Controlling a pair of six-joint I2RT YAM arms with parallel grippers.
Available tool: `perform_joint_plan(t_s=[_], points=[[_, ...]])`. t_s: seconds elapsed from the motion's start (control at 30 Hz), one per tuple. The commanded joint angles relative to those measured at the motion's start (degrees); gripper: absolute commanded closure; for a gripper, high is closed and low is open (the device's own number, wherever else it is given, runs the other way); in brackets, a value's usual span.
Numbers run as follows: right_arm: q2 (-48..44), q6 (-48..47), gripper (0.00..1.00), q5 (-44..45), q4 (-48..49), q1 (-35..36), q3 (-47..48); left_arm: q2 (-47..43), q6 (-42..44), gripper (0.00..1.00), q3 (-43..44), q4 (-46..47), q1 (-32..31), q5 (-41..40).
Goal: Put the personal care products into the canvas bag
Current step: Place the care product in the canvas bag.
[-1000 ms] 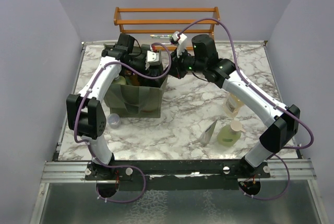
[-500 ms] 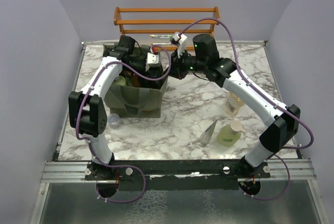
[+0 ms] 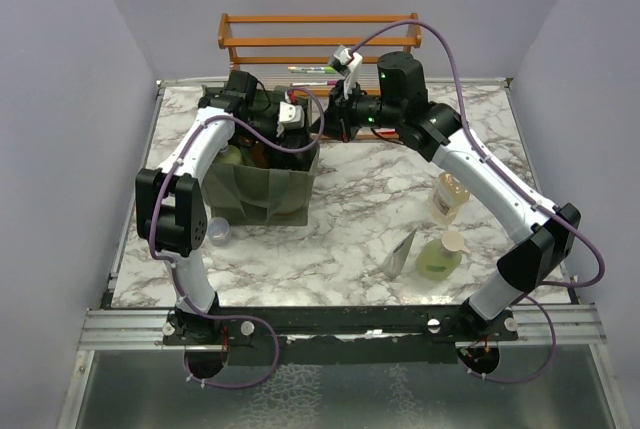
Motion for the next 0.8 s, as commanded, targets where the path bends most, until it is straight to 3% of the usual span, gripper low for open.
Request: perform_joint_plan(t_s=[0.0, 0.33, 0.43, 0.6, 0.77], points=[[0.10, 0.00, 0.99, -0.45, 0.45, -0.96, -0.12, 1.76, 3.94, 0.82, -0.57, 3.52, 0.96, 1.14], [-3.71, -0.91, 0.98, 0.14, 1.23, -5.40, -4.39, 3.29, 2.08, 0.66, 0.47, 3.88, 1.05, 0.64], [-4.41, -1.30, 0.98, 0.57, 1.42, -5.75, -5.40, 4.13, 0.69, 0.66, 2.62, 2.64, 0.80, -0.66], [-4.02, -0.99, 0.95, -2.55, 1.37, -5.90, -6.08, 4.17, -0.08, 0.76, 4.59, 0.16, 0.36, -2.67], [-2.46, 2.00, 0.80, -6.41, 2.59, -5.90, -6.88, 2.98, -1.22, 0.90, 3.85, 1.12, 0.36, -2.13]])
